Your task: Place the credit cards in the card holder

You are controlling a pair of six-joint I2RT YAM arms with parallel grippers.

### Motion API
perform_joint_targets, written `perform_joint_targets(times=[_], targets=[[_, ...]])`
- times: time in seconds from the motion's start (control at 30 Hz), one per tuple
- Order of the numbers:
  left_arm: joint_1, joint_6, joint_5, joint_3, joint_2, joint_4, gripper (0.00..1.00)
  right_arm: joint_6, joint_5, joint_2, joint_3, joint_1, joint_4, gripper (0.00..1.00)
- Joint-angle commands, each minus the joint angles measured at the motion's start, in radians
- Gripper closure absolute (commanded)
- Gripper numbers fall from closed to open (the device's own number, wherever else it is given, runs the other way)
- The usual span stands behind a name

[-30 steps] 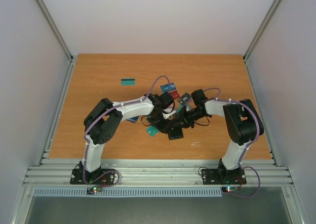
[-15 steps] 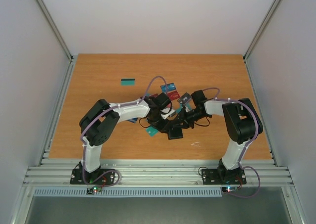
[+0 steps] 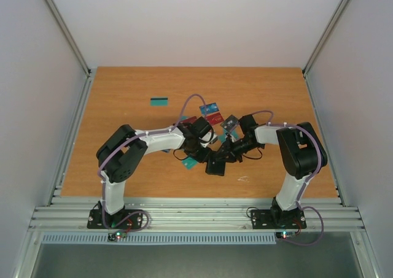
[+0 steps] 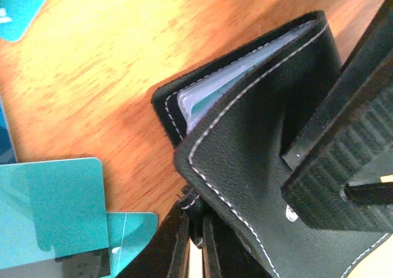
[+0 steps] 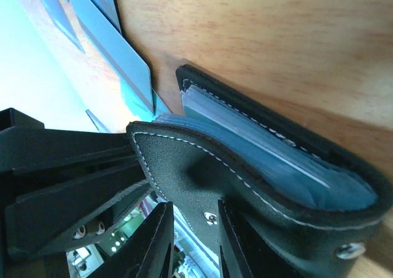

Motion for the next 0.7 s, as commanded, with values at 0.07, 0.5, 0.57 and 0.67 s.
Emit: perform_joint_targets(times=[0.07,0.5,0.57,0.67], targets=[[0.067,-0.166,-0.023,-0.121,-0.051,0.149,0.97,-0.053,0.200,0.062,-0.108,0.025,-0.143,0.76],[0.232,-0.526,0.285,-0.266,-0.065,0.375,0.94,-0.085,0.252,0.059,-0.092,0.025,-0.180,0.76],[0.261,-0.601,0.330,-0.309,-0.079,0.452,0.92,-0.080,0.259,0.058,-0.076,0.025,-0.187,0.76],[0.274,-0.646,0.359,-0.330,-0.091,0.494,0.89,-0.071,0.275,0.049,-0.049,0.026,-0.196,0.76]])
